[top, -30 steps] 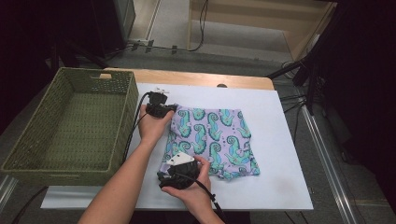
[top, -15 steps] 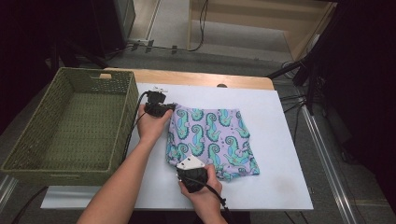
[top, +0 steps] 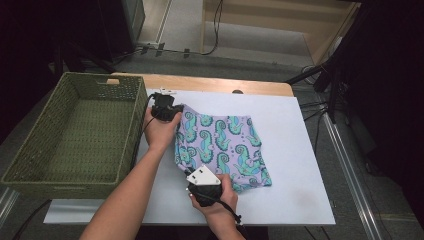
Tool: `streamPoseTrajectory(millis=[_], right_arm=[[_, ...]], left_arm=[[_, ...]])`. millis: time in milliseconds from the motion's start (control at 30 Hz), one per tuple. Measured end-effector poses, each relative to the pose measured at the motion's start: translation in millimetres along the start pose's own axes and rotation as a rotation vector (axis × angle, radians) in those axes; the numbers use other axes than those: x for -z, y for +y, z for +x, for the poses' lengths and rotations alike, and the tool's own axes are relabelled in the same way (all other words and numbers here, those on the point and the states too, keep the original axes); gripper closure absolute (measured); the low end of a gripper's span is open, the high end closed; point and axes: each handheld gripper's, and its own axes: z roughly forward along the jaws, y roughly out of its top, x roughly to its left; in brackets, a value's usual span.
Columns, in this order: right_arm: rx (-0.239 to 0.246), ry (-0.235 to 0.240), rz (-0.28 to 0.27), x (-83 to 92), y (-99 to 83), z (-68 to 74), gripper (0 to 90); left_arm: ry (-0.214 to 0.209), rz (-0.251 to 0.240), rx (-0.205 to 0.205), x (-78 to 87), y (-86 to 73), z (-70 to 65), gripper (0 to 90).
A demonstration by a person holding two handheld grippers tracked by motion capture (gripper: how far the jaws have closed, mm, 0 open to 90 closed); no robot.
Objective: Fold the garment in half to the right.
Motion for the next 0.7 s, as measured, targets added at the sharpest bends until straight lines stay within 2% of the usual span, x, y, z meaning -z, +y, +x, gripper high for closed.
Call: streamPoseTrajectory(millis=[100, 267, 467, 533, 600, 700], right_arm=[[0.007, 0.025, -0.049, -3.2, 12.1, 7.2, 82.5], [-0.02, 0.04, -0.088, -7.8, 18.0, 12.6, 82.3], [-0.041, 0.017, -0.115, -0.2, 12.9, 8.6, 82.2], [-0.041, 0.014, -0.122, 2.1, 12.9, 7.3, 82.2], [-0.045, 0.018, -0.123, 1.8, 13.9, 7.7, 82.3], [-0.056, 0.027, -0.124, -2.5, 17.2, 11.9, 82.3]], left_arm=[[0.056, -0.03, 0.021, 7.5, 3.2, 5.8, 87.5], [0.049, -0.041, 0.031, 10.3, 4.3, 8.7, 87.4], [0.018, -0.062, 0.038, 11.7, 5.5, 4.6, 87.4], [0.024, -0.073, 0.038, 12.6, 6.7, 2.8, 87.3], [0.059, -0.08, 0.024, 14.3, 7.6, 1.3, 87.4], [0.085, -0.088, 0.015, 15.4, 8.1, 2.0, 87.5]])
